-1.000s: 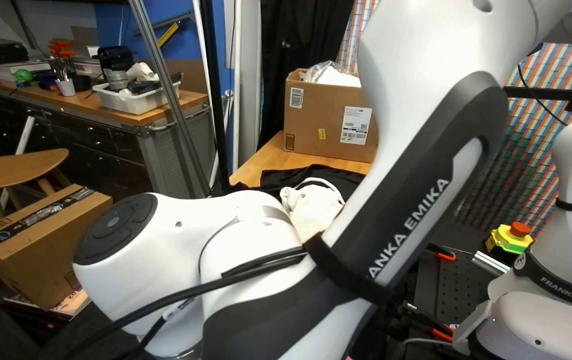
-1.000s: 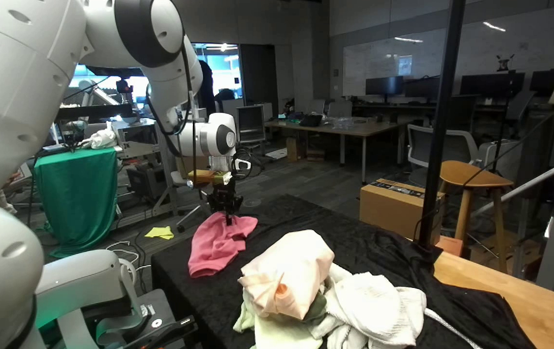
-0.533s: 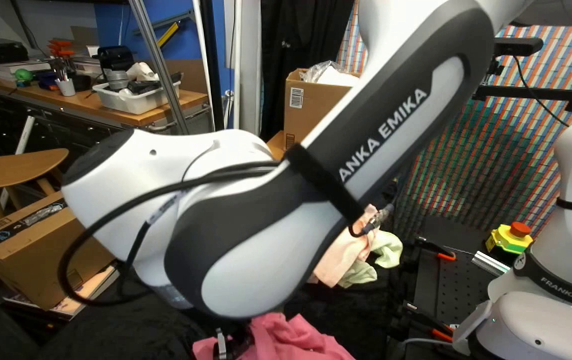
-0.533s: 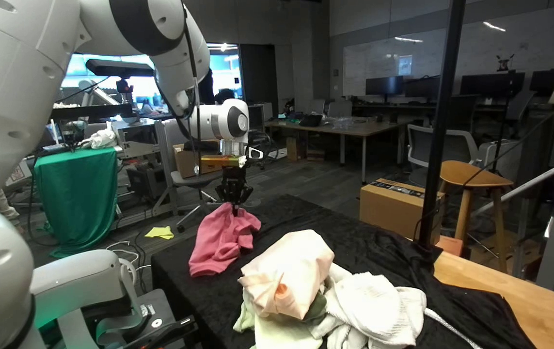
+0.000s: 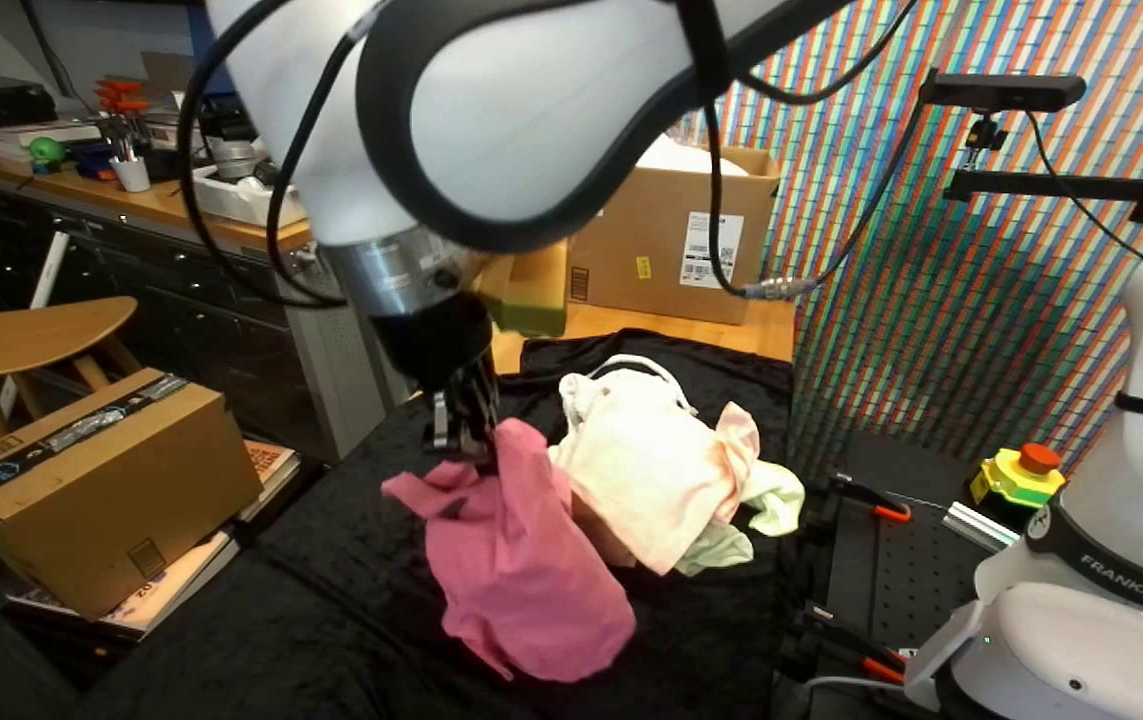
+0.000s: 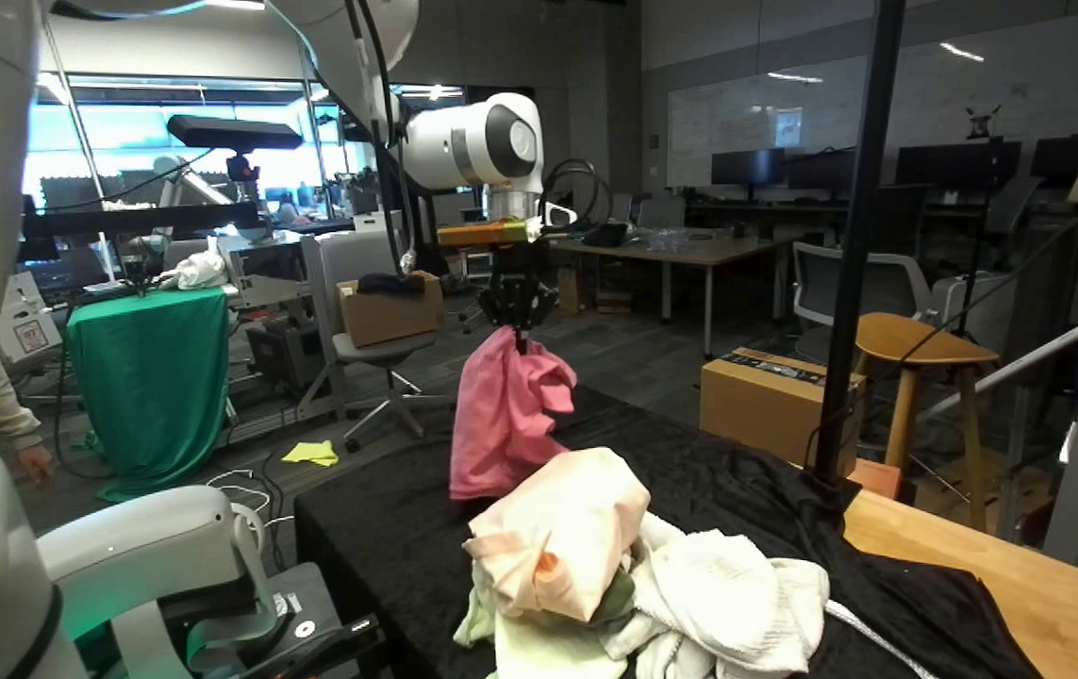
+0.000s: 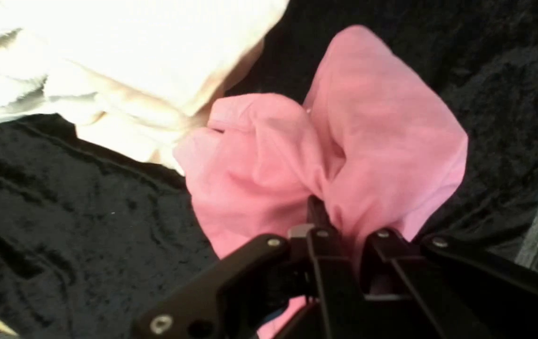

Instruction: Pile up the things on the table

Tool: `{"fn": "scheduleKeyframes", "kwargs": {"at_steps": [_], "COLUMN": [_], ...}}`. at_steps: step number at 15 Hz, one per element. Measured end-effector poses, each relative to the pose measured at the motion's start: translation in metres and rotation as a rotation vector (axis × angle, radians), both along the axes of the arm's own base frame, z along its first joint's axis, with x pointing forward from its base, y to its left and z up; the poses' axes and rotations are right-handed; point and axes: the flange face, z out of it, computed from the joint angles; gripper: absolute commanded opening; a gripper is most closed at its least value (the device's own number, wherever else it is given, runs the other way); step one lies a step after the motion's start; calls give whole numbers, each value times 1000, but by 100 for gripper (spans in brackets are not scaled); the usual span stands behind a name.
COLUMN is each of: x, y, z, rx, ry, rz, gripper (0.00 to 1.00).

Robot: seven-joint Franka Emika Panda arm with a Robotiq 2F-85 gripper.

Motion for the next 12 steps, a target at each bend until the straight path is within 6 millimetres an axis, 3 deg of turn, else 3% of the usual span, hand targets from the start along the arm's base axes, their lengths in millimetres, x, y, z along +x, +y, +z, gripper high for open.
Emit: {"fn": "scheduleKeyframes", "kwargs": {"at_steps": [3,6,9,12], "x": [10,8,-1,-4], "y": [-57,-112,-151,-182], "z": [40,63,67,56], "rx": [21,52,66,59], "ry": [-45,-53,-40,-29], "rz": [-66,-133,-184,-247], "gripper": [4,3,4,5]}}
